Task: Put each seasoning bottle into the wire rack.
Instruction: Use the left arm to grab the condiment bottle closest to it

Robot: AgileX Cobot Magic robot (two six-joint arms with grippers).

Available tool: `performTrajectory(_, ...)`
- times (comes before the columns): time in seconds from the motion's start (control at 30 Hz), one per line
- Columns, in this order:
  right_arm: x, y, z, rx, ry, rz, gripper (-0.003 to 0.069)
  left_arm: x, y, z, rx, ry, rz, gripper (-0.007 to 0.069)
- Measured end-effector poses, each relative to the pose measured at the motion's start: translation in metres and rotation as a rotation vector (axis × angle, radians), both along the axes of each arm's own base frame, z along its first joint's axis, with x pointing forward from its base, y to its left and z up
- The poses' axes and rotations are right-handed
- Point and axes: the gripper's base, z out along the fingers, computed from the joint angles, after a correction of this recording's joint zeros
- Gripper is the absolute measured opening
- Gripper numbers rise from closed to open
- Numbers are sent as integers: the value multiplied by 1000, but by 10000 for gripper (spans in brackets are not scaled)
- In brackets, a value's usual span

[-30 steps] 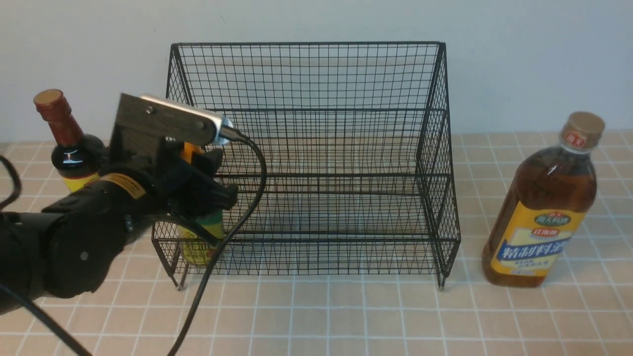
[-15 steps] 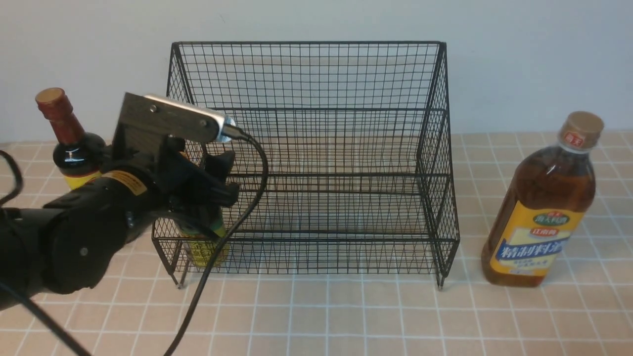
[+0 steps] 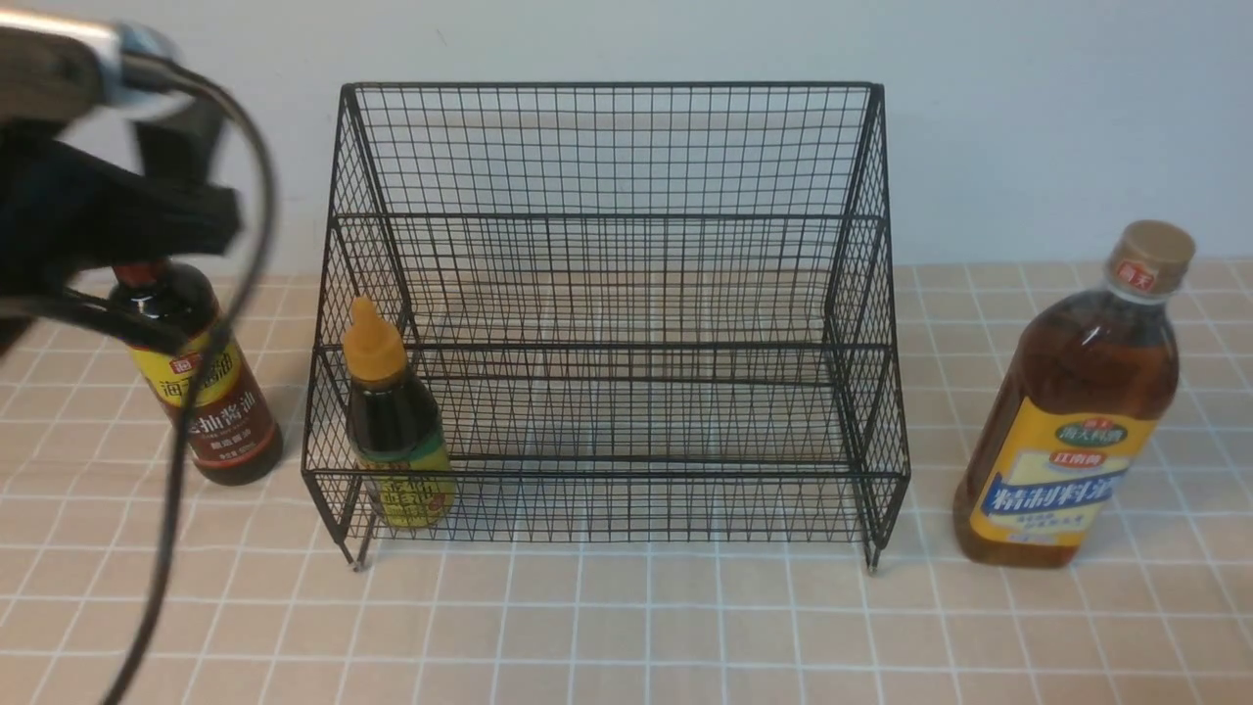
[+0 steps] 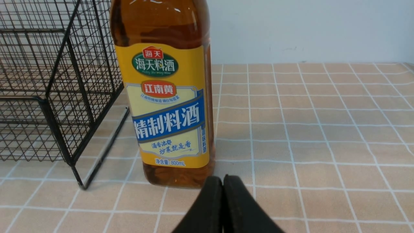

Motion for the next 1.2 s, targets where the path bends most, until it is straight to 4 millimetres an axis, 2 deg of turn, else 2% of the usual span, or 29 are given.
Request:
performTrajectory(0.1,0,0,0,0,0,0,-14,3,18,-1,-11,-1,94,532)
performTrajectory(0.2,0,0,0,0,0,0,-14,8,24,-5,-3,3,130,532)
performTrajectory(0.33,0,0,0,0,0,0,-14,22,26,-15,10,22,157,532)
performTrajectory(0.63,0,0,0,0,0,0,-14,75,26,-36,32,80,194,532)
performTrajectory(0.77,0,0,0,0,0,0,-14,86,28,-45,54,96,220,532)
performTrajectory(1.2,0,0,0,0,0,0,-14,96,34,-65,49,158,298,532)
